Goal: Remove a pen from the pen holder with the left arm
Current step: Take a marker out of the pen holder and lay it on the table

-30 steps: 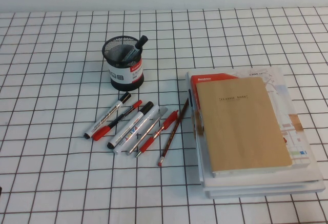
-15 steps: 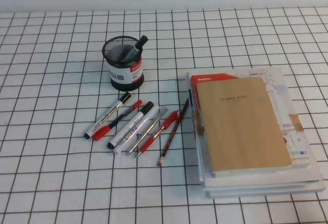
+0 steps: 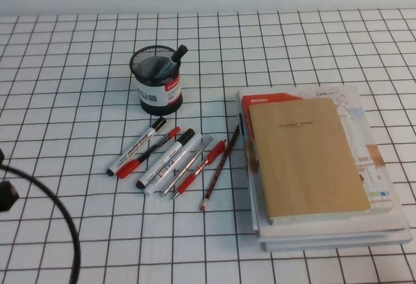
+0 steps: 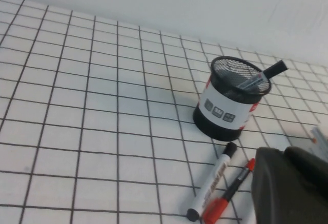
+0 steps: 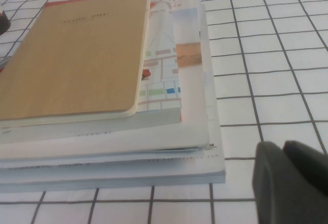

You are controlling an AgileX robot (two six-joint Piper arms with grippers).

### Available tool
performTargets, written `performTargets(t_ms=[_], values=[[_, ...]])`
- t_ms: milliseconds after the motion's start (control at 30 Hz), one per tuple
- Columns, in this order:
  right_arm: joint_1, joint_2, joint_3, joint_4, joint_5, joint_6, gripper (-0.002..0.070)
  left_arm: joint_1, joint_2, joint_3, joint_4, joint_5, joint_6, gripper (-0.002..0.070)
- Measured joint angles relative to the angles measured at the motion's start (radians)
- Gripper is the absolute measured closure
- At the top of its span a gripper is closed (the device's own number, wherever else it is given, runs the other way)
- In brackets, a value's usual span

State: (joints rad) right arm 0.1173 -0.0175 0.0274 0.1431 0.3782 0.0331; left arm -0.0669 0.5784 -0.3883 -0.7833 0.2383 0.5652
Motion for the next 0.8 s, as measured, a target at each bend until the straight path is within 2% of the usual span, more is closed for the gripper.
performTargets(t_ms=[67, 200, 300, 567, 800], values=[[0.0, 0.0, 0.0, 0.0, 0.0, 0.0, 0.0691, 0.0, 0.092, -0.037, -0.003, -0.037, 0.023, 0.0677], [0.0, 0.0, 0.0, 0.0, 0.0, 0.0, 0.0691, 0.0, 0.24, -0.089, -0.104, -0.099, 0.052, 0.0677], [0.0, 0.0, 0.0, 0.0, 0.0, 0.0, 0.0691, -0.009, 0.362, -0.15, -0.132, -0.111, 0.151, 0.0677], [0.0, 0.0, 0.0, 0.0, 0.0, 0.0, 0.0691, -0.154, 0.677, -0.362, -0.148, -0.154, 0.269, 0.0677], [0.0, 0.0, 0.0, 0.0, 0.0, 0.0, 0.0691, -0.257, 0.814, -0.466, -0.146, -0.238, 0.289, 0.0677]])
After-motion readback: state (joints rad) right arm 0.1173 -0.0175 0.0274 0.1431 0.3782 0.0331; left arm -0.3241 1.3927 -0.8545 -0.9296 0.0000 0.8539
